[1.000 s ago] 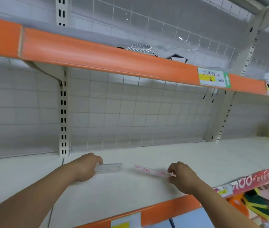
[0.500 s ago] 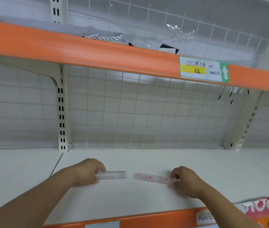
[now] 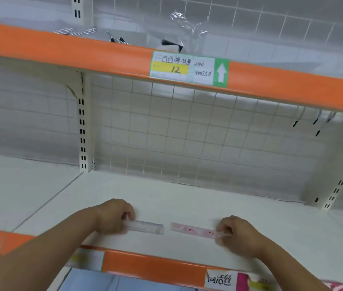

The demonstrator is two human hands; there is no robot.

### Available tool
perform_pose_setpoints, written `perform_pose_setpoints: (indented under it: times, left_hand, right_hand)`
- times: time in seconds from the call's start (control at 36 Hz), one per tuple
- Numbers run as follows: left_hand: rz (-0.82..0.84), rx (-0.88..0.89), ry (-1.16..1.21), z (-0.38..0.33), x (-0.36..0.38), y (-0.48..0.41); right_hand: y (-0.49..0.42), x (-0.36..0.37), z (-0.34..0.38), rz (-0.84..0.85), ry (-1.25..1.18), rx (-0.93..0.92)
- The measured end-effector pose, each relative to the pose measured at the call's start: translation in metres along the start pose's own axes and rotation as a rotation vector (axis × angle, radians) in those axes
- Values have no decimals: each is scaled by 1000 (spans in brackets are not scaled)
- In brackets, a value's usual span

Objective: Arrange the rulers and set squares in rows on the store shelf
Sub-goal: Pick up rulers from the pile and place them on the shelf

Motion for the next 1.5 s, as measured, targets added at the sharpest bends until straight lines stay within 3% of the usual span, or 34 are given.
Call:
perform_pose_setpoints:
  times: [0.39,0.69,0.92,1.25,1.5]
  left_hand:
    - [97,-55,33,-1,3,4]
    - [261,-312,-95,76,-8,19]
    - [283,-360,-158,98,-3,27]
    - [271,-499,-196,103,-3,28]
    - [299,-517,-266,97,-6,32]
  right_hand:
    - [11,4,-13,-12,-148,11]
    - [11,7,-16,-17,-177,26]
    - [1,3,-18,25,-191,33]
    - [-61,-25,-69,-107,-4,247]
    - [-82,-25,-69,-108,59,240]
Point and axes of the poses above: each hand's wrist, its own y-axis away from the middle knuckle, its own x-axis out of the palm, z = x × y, the point moved 8 cm from there along -y, towards the middle knuckle, and after that the axes turned 15 degrees about -x, right-handed, at the moved point
